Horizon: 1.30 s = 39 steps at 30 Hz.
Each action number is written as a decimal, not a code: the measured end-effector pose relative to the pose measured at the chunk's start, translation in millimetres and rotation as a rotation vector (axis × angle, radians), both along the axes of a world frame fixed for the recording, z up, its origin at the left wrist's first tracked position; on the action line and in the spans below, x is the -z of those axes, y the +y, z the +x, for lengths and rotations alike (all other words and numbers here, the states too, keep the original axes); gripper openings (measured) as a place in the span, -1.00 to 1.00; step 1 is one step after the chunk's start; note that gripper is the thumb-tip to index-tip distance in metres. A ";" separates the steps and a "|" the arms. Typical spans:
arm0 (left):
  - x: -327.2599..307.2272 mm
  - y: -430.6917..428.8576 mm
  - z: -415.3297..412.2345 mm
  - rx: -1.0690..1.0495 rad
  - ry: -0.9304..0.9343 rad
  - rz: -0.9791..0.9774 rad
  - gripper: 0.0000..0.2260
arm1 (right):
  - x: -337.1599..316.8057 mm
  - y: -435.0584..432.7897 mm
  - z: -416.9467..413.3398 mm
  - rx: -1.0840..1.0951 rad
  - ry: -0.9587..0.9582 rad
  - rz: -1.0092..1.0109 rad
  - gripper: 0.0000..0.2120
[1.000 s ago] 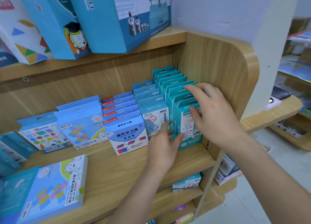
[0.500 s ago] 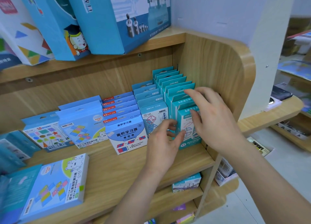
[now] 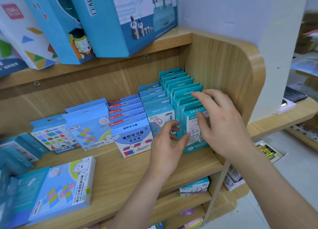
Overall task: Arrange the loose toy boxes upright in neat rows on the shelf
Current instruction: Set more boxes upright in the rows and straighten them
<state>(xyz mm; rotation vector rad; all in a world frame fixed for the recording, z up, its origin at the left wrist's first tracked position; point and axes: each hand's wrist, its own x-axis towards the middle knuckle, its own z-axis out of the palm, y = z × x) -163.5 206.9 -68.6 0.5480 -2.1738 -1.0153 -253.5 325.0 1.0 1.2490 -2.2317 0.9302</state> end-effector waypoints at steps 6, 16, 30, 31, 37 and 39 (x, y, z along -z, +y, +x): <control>-3.6 1.1 0.8 0.003 0.006 -0.025 -0.73 | 3.2 3.1 4.6 0.010 -0.008 -0.019 -0.59; -2.0 4.5 -4.9 0.100 -0.046 -0.028 -0.71 | 20.5 15.7 8.9 -0.019 0.000 -0.156 -0.65; -3.5 6.6 -14.8 -0.002 -0.067 0.052 -0.71 | 39.4 36.2 25.0 0.032 -0.112 -0.115 -0.63; -4.4 6.6 -13.6 -0.012 -0.069 0.048 -0.70 | 39.6 37.0 25.3 0.025 -0.131 -0.112 -0.63; -6.7 4.5 3.6 -0.050 -0.078 -0.004 -0.73 | 42.8 39.8 32.6 0.013 -0.267 -0.022 -0.51; -7.1 1.2 17.4 -0.039 -0.055 -0.036 -0.87 | 42.5 37.3 36.1 0.007 -0.290 0.004 -0.60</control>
